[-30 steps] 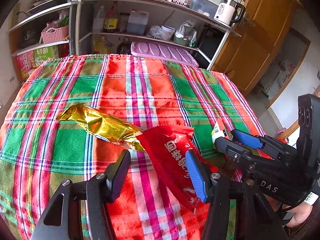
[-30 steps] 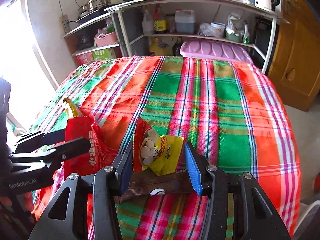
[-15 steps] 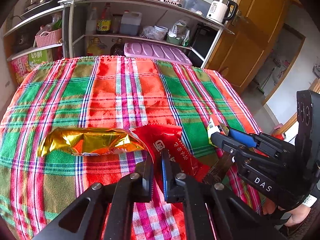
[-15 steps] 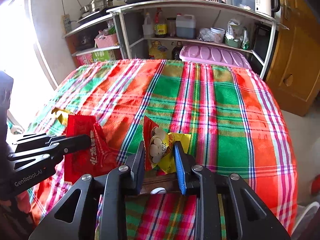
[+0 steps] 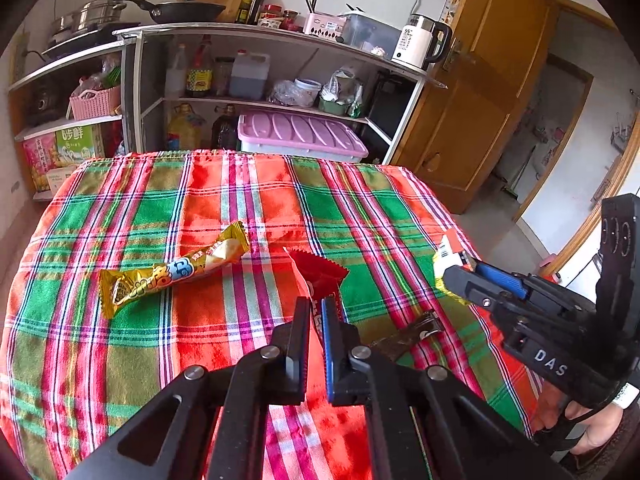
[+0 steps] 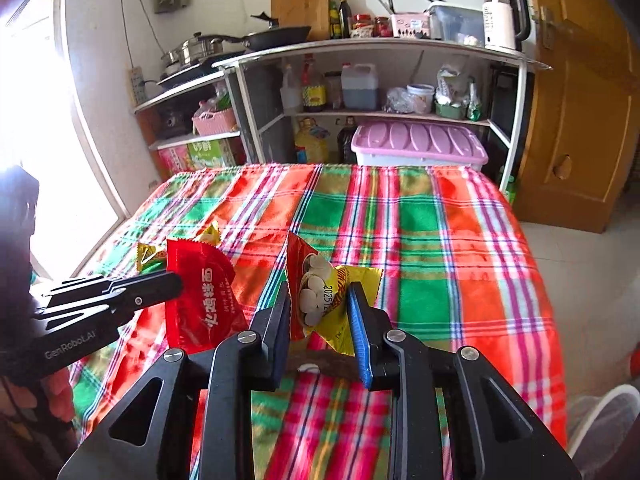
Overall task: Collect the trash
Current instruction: 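Grasp the yellow snack packet with the right tool while the left tool grasps the red bag, then carry the yellow packet and red bag over the white trash bin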
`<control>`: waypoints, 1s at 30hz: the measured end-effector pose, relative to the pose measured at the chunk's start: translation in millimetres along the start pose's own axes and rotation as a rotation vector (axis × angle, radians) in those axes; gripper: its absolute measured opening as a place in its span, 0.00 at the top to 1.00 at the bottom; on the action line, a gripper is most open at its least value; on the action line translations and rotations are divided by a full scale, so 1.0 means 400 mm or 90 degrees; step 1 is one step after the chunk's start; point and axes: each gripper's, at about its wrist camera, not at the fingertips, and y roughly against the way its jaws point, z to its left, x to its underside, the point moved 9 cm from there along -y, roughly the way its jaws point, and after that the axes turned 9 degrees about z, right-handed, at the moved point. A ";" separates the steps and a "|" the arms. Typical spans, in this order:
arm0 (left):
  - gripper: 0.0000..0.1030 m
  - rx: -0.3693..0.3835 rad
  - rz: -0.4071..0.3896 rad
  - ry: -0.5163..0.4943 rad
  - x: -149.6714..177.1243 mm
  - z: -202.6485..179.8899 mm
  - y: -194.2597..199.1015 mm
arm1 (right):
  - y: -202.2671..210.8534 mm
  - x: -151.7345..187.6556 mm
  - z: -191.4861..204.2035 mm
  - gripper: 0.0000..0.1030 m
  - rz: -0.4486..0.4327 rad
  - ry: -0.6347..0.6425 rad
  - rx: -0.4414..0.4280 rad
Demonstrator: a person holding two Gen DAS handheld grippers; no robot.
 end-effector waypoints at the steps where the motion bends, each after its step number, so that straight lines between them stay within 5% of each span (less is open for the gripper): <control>1: 0.95 0.002 0.000 0.001 0.003 -0.003 0.003 | 0.011 0.002 -0.001 0.73 -0.004 -0.003 -0.001; 8: 0.85 -0.028 0.036 0.028 0.000 0.019 -0.062 | 0.059 0.022 -0.007 0.73 -0.015 -0.018 -0.005; 12: 0.57 -0.041 0.054 0.038 0.014 0.034 -0.095 | 0.070 0.033 -0.012 0.73 -0.019 -0.017 0.000; 17: 0.39 -0.042 0.061 0.045 0.015 0.030 -0.124 | 0.059 0.036 -0.019 0.73 -0.015 -0.026 -0.003; 22: 0.41 -0.078 0.071 0.037 0.019 0.036 -0.157 | 0.055 0.035 -0.018 0.73 -0.016 -0.023 -0.005; 30: 0.79 -0.073 0.072 -0.007 0.023 -0.003 -0.155 | 0.051 0.045 -0.028 0.73 -0.016 -0.027 -0.006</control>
